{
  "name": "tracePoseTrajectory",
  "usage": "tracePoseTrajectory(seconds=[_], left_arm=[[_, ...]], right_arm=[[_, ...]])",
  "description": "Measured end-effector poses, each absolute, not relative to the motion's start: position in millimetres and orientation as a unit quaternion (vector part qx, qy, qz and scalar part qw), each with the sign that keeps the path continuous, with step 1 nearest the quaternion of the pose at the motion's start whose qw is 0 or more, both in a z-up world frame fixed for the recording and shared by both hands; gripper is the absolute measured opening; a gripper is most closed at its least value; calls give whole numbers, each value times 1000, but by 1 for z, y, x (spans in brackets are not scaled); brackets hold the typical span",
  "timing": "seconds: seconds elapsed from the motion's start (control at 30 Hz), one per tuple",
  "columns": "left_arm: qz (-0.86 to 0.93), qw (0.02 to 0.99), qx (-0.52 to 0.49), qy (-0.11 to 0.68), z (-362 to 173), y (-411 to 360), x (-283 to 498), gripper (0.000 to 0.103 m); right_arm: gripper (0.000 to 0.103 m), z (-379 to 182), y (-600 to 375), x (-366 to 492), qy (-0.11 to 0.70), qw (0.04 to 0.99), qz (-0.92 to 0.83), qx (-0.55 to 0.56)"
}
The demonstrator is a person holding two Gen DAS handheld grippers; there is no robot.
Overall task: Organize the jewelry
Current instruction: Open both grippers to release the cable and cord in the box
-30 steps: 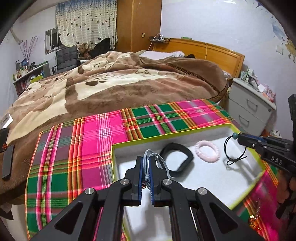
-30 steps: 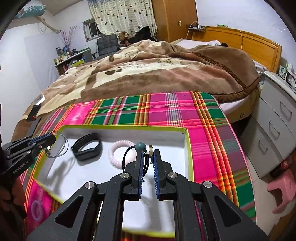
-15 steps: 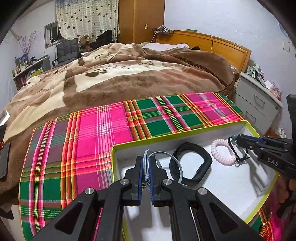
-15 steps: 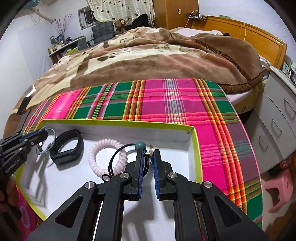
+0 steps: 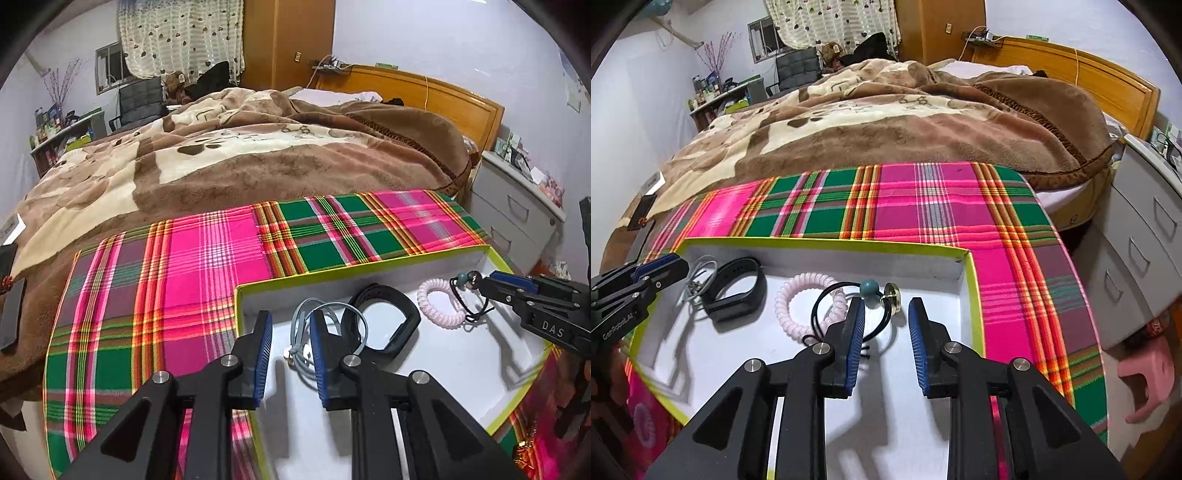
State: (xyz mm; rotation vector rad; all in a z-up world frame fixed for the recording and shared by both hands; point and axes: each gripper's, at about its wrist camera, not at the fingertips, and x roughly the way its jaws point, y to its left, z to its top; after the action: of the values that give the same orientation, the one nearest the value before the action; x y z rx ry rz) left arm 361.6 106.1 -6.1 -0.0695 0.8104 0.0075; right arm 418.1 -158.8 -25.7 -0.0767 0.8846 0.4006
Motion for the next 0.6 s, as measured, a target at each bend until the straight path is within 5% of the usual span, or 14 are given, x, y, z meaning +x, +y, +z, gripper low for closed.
tracePoseTrajectory(seconds=[0.6], left_arm=[[-8,949,-33,313,41,80,230,20]], right_arm=[[26,25,-183,292,348,912,219,-20]])
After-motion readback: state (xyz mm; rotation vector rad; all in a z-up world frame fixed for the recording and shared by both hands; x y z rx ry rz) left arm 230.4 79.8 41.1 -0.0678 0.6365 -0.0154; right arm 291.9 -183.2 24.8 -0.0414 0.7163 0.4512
